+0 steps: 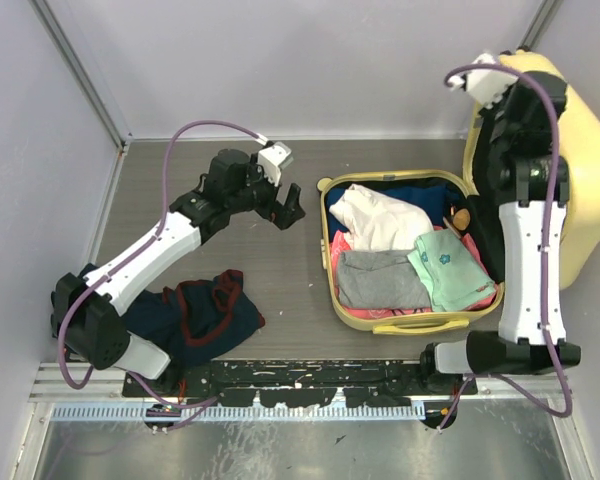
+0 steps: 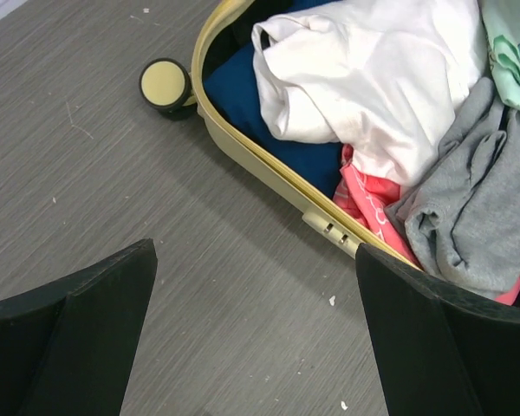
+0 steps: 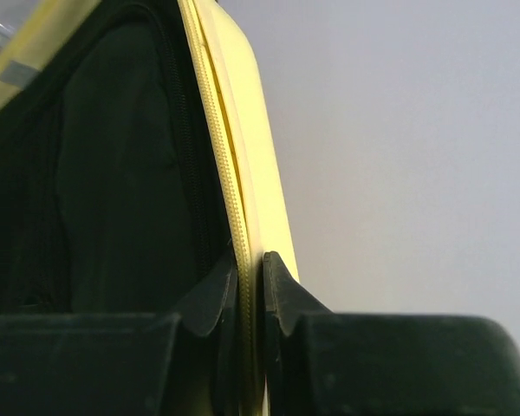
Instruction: Pack the luggage
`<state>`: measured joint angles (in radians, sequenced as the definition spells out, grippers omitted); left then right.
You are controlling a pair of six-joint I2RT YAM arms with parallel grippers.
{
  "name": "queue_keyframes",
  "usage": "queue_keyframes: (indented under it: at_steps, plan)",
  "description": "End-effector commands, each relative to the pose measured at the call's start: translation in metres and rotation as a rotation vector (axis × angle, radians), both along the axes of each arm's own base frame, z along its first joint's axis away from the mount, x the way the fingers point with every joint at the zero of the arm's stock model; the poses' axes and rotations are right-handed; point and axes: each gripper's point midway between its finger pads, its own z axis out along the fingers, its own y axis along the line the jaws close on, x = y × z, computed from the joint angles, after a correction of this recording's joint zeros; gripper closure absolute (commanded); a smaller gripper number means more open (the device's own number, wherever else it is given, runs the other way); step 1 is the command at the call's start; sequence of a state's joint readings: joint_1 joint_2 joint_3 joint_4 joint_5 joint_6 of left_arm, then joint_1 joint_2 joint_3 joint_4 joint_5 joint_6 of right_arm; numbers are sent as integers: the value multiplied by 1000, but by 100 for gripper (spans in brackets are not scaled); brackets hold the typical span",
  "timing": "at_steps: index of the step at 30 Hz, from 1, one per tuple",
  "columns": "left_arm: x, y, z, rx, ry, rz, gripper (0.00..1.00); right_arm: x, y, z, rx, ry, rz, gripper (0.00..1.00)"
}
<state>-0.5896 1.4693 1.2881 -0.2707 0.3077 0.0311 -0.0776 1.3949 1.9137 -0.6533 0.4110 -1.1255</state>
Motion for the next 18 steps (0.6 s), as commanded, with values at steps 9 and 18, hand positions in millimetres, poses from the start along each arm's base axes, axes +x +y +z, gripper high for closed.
queue_keyframes:
  at_steps: [9,18]
  plan:
    - [4,-21,46,-189,58,-39,1,-2,165,-42,338,-35,423,87]
    - [26,-56,37,-310,157,-68,4,-72,307,-92,665,255,1025,69]
